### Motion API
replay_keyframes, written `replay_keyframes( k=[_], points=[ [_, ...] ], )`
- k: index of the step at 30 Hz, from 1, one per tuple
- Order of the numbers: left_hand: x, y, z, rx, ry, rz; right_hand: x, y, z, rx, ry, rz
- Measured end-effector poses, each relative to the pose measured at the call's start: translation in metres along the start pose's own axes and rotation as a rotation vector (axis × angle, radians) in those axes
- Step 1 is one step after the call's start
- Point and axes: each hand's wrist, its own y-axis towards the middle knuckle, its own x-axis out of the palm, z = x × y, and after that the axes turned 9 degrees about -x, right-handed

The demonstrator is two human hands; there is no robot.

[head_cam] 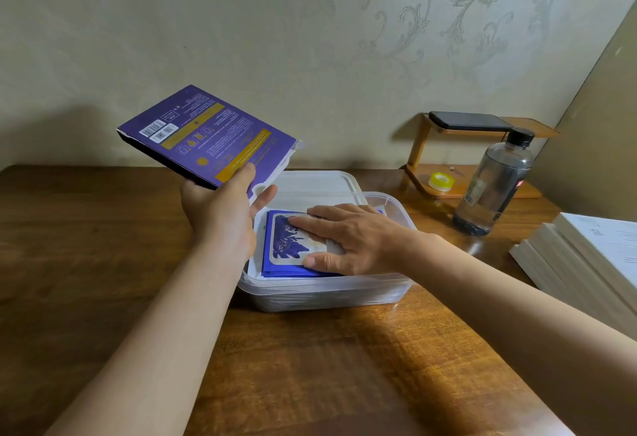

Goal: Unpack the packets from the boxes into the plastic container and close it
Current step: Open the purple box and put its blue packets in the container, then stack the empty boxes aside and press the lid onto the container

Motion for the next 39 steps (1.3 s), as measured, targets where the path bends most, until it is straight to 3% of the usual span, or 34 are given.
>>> replay_keyframes(
  k=[6, 9, 12, 14, 16, 18, 28, 33, 39],
  points=[
    [0.0, -0.004, 0.002, 0.01, 0.006, -0.003, -0.001, -0.002, -0.001, -0.003, 0.053, 0.055],
    [0.003, -0.01, 0.007, -0.033, -0.002, -0.028, -0.003, -0.011, -0.002, 0.036, 0.272, 0.392],
    [0.016, -0.024, 0.015, -0.14, -0.022, -0.116, -0.02, -0.024, 0.003, 0.208, 0.564, 0.813],
    [0.026, -0.038, 0.019, -0.22, 0.0, -0.207, -0.043, -0.037, 0.01, 0.298, 0.844, 0.968],
    [0.036, -0.057, 0.02, -0.3, 0.054, -0.278, -0.068, -0.057, 0.017, 0.344, 1.124, 0.994],
    [0.049, -0.079, 0.017, -0.361, 0.128, -0.357, -0.084, -0.083, 0.02, 0.353, 1.218, 0.96],
    [0.137, -0.185, -0.021, -0.494, 0.449, -0.679, -0.09, -0.247, 0.024, 0.493, 1.072, 1.02],
    [0.178, -0.226, -0.049, -0.36, 0.754, -0.782, -0.077, -0.323, 0.036, 0.621, 1.015, 1.074],
    [0.216, -0.248, -0.1, -0.134, 0.823, -0.785, -0.05, -0.378, 0.055, 0.837, 0.927, 1.062]
  ],
)
